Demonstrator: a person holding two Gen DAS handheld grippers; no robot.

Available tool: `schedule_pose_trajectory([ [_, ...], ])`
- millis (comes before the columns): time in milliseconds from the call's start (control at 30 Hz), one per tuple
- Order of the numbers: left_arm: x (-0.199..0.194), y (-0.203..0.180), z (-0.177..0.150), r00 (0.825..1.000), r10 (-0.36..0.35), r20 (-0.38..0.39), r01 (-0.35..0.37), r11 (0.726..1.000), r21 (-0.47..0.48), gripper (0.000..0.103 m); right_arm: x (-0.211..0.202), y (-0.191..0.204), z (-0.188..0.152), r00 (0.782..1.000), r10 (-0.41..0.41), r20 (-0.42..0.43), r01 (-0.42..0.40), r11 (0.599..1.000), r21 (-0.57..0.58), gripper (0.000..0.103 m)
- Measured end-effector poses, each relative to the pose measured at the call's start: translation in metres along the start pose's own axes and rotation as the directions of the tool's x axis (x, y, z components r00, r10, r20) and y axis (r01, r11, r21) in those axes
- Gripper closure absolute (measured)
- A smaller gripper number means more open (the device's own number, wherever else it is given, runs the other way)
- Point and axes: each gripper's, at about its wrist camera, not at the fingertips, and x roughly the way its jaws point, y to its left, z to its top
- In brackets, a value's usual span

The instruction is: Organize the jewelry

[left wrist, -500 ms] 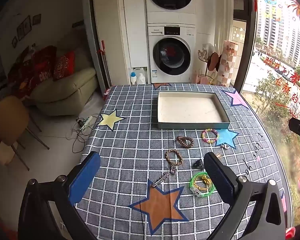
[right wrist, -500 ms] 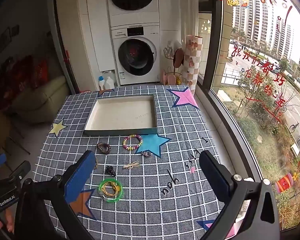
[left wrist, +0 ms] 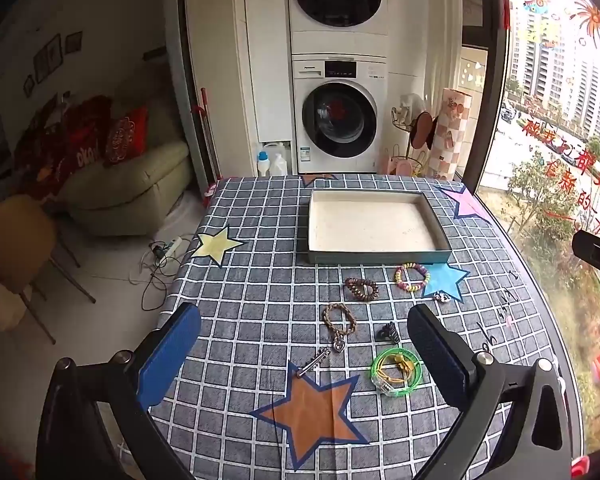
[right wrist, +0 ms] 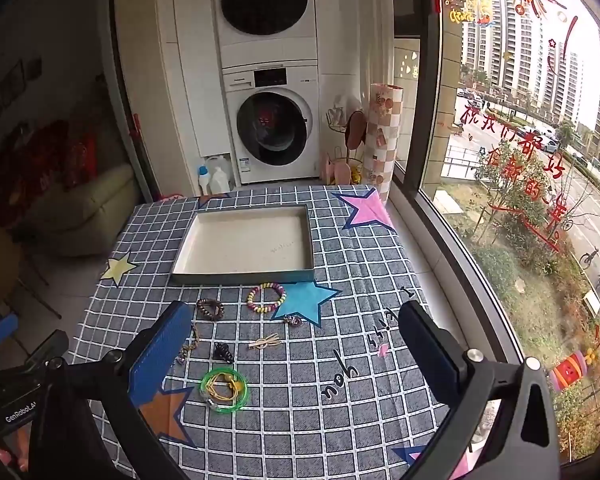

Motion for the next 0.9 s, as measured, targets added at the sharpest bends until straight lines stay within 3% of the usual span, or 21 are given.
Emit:
schedule_pose_trajectory([
  [900,-0.0043,0.0064,-0.0034,1.0,-0.012,0.01,0.013,1.0,-0.027,0.0,-0.0065,0.0068,-0.0026,1.0,0.008,-0.015,-0.008,1.0,0.01,0.0],
])
